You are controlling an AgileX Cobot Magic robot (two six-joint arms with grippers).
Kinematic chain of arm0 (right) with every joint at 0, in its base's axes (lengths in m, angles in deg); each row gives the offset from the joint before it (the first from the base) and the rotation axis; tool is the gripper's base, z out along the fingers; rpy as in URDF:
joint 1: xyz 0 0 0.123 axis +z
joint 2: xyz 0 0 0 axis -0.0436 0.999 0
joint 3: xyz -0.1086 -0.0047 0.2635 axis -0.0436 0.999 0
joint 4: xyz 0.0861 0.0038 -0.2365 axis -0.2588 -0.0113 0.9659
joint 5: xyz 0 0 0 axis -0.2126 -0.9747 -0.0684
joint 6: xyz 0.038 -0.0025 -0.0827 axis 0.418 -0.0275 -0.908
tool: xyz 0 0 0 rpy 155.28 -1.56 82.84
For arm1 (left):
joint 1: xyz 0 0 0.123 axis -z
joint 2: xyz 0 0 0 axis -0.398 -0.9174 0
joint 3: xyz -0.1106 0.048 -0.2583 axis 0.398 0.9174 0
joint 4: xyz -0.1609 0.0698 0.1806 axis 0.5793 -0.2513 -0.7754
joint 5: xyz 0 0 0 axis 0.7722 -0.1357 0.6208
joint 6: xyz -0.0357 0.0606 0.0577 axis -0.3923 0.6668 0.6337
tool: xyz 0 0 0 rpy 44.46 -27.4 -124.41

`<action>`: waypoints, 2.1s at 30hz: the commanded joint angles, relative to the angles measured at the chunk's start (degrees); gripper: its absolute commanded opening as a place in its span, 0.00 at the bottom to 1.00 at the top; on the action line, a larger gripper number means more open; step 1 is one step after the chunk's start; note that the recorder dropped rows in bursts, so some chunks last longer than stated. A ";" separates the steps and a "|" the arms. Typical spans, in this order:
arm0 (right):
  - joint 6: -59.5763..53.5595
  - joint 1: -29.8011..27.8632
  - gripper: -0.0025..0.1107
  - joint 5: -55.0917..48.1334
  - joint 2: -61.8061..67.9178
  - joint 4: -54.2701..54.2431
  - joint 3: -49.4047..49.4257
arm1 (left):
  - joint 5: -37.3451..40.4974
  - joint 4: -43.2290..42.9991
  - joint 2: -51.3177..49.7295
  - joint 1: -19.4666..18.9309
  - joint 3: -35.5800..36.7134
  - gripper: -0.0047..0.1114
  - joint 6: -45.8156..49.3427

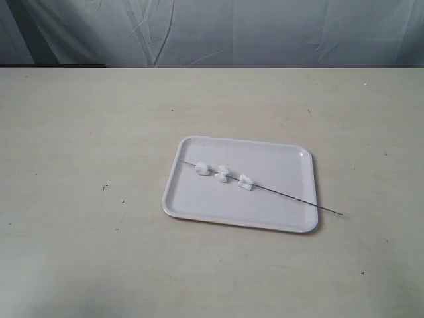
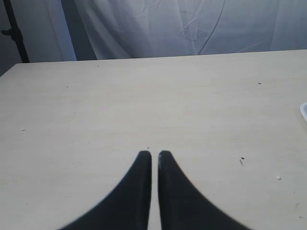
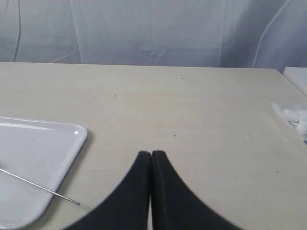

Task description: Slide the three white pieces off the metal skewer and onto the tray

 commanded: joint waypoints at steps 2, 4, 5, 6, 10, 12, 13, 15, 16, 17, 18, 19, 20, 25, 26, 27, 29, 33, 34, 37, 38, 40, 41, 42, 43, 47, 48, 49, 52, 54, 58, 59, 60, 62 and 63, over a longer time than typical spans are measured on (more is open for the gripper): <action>-0.22 0.26 0.02 0.04 -0.15 -0.22 0.00 | -0.79 0.00 0.00 -0.31 0.04 0.09 -0.05; -1.15 0.26 0.02 0.66 -0.15 1.67 0.00 | -0.79 0.00 0.00 -0.31 0.04 0.09 -0.05; -1.35 0.26 0.02 1.10 -0.15 3.98 0.00 | -0.77 -0.44 0.00 -0.31 0.04 0.09 -0.05; -1.43 0.26 0.02 1.42 -0.15 6.40 0.00 | -0.77 -1.02 0.00 -0.31 0.04 0.09 -0.05; -1.43 0.26 0.02 1.42 -0.15 8.63 0.00 | -0.77 -1.09 0.00 -0.31 0.04 0.09 -0.05; -1.43 0.26 0.02 1.42 -0.15 8.07 0.00 | -0.77 -1.36 0.00 -0.31 0.04 0.09 -0.05; -1.43 0.26 0.02 1.42 -0.15 7.87 0.00 | -0.77 -2.21 0.00 -0.31 0.04 0.09 -0.05; -1.43 0.26 0.02 1.42 -0.15 7.74 0.00 | -0.77 -4.99 0.00 -0.31 0.04 0.09 -0.05; -1.43 0.26 0.02 1.58 -0.15 7.77 0.00 | -1.06 -6.65 0.00 -0.31 0.04 0.09 -0.05; -1.43 0.26 0.02 3.08 -0.15 7.77 0.00 | -2.03 -7.73 0.00 -0.31 0.04 0.09 -0.05; -1.43 0.26 0.02 5.10 -0.15 7.77 0.00 | -4.02 -7.74 0.00 -0.31 0.04 0.09 -0.05; -1.29 0.26 0.02 12.50 -0.15 1.25 0.00 | -9.93 -7.05 0.00 -0.31 0.04 0.09 -0.05; -0.32 0.26 0.02 16.28 -0.15 -3.57 0.00 | -12.80 -6.96 0.00 -0.31 0.04 0.09 -0.05; 6.45 0.26 0.02 39.21 -0.15 -28.96 0.00 | -31.15 -7.07 0.00 -0.31 0.04 0.09 -2.60; 7.30 0.26 0.02 40.77 -0.15 -27.95 0.00 | -35.34 -6.91 0.00 -0.31 0.04 0.09 -4.64; 7.83 0.26 0.02 38.49 -0.15 -22.40 0.00 | -44.67 -5.98 0.00 -0.31 0.04 0.09 -9.44; 18.48 0.26 0.02 32.19 -0.15 -6.60 -4.48 | -55.61 -7.08 0.00 -0.31 -0.26 0.09 -14.39; 29.84 0.26 0.02 45.31 2.45 15.70 -10.26 | -56.34 -18.11 0.00 -0.31 -6.59 0.09 -14.66; 29.84 0.26 0.02 48.44 3.60 18.68 -11.86 | -57.99 -21.45 0.00 -0.31 -7.80 0.09 -14.78; 29.84 0.26 0.02 51.60 8.95 31.22 -20.86 | -71.29 -27.24 0.00 -0.31 -11.47 0.09 -14.30; 29.84 0.26 0.02 51.60 10.16 33.06 -22.28 | -72.03 -27.84 0.00 -0.31 -12.68 0.09 -14.30; 30.23 0.26 0.02 51.60 12.97 35.13 -25.66 | -63.77 -31.26 0.00 -0.31 -15.66 0.09 -14.69; 30.66 0.26 0.02 51.47 14.65 35.12 -27.00 | -55.23 -33.38 -0.33 -0.31 -18.23 0.09 -17.54; 31.39 0.26 0.02 50.06 18.13 35.12 -29.39 | -39.16 -38.25 -2.42 -0.31 -22.12 0.09 -23.88; 31.66 0.26 0.02 48.98 19.83 35.12 -30.45 | -32.19 -40.16 -4.19 -0.31 -23.82 0.09 -27.15; 32.07 0.26 0.02 40.81 28.93 35.12 -34.55 | -24.10 -42.56 -11.63 -0.31 -27.62 0.09 -29.01; 32.07 0.26 0.02 37.82 31.20 35.12 -35.38 | -25.25 -42.71 -13.09 -0.31 -28.11 0.09 -29.01; 32.07 0.26 0.02 35.16 33.01 35.12 -36.09 | -26.89 -42.88 -14.92 -0.31 -28.49 0.09 -29.01; 32.07 0.26 0.02 26.35 39.20 35.12 -37.52 | -29.74 -42.85 -19.99 -0.31 -29.06 0.09 -31.11; 32.07 0.26 0.02 24.33 43.67 35.12 -37.50 | -28.11 -42.85 -24.04 -0.31 -29.06 0.09 -37.52; 32.07 0.85 0.02 23.26 50.99 35.02 -37.50 | -22.17 -47.92 -32.78 -0.31 -29.06 0.09 -47.30; 32.07 1.45 0.02 23.11 52.02 35.02 -37.50 | -21.75 -48.27 -34.98 -0.31 -29.06 0.09 -48.00; 32.07 2.03 0.02 22.78 53.26 35.15 -37.50 | -21.76 -48.27 -36.68 -0.31 -29.06 0.09 -48.04; 32.07 2.93 0.02 22.34 55.02 35.15 -37.50 | -22.88 -48.78 -40.82 -0.31 -29.06 0.09 -48.04; 32.07 3.21 0.02 22.21 55.84 35.15 -37.50 | -23.81 -49.50 -42.98 -0.31 -29.06 0.09 -48.04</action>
